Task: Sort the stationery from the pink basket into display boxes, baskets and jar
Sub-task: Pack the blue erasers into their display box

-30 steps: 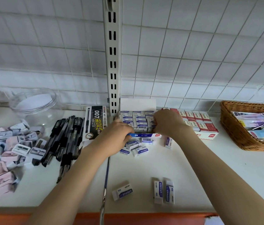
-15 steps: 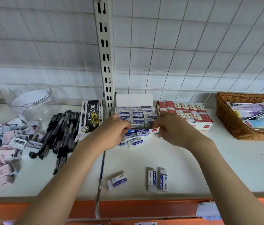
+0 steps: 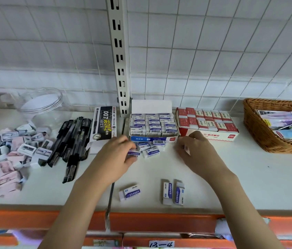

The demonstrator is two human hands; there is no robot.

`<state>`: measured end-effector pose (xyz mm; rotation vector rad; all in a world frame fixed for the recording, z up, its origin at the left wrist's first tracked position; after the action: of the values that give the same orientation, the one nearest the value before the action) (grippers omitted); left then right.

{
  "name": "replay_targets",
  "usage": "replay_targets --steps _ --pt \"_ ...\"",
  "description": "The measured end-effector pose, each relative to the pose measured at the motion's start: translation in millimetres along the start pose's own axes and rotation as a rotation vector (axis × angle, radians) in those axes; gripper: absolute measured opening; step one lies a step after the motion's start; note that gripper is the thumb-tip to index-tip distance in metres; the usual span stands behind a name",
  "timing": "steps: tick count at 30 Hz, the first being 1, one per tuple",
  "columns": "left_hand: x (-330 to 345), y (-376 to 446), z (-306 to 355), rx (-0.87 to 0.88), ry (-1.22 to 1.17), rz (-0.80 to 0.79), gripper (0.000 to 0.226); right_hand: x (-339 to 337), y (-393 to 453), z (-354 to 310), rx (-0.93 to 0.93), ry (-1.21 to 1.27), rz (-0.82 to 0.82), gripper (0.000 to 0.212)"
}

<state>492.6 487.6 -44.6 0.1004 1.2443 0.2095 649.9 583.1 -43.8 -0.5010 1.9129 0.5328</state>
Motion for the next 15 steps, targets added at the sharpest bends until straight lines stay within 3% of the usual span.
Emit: replay_targets --steps 7,10,15 --pt "3.4 -7.1 2.2 -0.016 0.015 -0.011 0.028 -6.3 -13.6 2.4 0.008 0.114 0.077 0.005" --pt "-9.5 -5.0 -3.8 -0.026 0.020 0.086 0.025 -7.0 -18.7 -11.5 -0.099 0.171 0.047 0.016" --pt "-0.8 3.8 -2.8 -0.021 0.084 0.026 0.019 4.4 -13.6 -45.7 -0.275 0.162 -0.012 0.030"
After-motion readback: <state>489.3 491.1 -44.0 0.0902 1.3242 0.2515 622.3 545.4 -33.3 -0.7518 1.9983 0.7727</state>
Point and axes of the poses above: each hand's wrist, its own y-axis towards the middle knuckle, its own x-axis out of the palm, z = x × y, the point moved 10 cm from there along y, towards the middle knuckle
